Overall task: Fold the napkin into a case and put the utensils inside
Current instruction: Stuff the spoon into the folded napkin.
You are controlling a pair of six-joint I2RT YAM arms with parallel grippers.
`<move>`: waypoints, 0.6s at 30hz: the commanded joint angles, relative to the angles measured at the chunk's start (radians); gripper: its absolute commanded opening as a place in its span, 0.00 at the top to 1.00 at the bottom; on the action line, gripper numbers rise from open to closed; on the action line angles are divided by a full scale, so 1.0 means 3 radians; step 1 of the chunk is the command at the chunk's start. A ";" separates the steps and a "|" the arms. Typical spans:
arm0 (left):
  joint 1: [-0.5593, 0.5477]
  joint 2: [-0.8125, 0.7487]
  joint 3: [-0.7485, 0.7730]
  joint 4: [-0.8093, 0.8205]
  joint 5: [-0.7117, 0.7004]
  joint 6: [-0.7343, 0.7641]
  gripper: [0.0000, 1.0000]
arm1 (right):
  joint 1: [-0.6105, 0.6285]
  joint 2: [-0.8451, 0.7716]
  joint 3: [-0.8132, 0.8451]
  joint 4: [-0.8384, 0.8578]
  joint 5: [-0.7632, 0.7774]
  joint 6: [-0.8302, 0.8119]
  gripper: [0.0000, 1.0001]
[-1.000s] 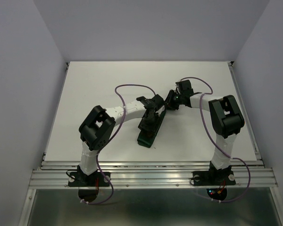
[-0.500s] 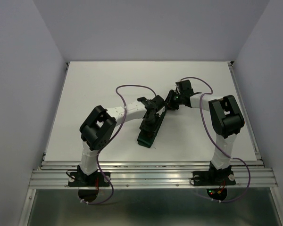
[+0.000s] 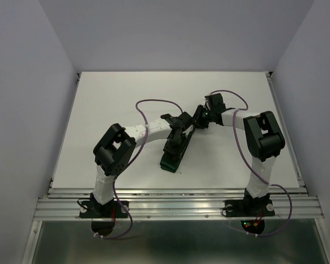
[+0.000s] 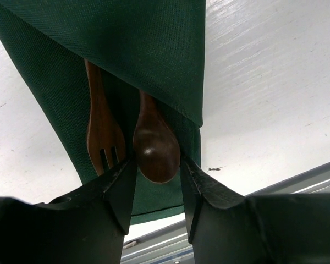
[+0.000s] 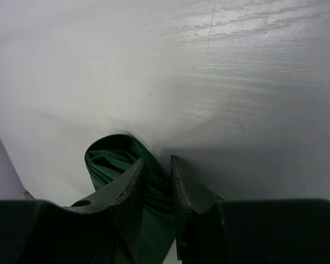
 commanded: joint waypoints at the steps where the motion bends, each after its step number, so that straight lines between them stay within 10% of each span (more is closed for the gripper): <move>1: -0.0029 0.0025 0.0115 -0.0091 -0.0089 0.0019 0.53 | 0.0035 0.0073 0.0056 -0.0070 0.0057 -0.0034 0.69; 18: -0.0029 0.0132 0.0325 -0.0152 -0.0212 0.0019 0.53 | 0.0035 0.0068 0.0046 -0.0070 0.0057 -0.0028 0.69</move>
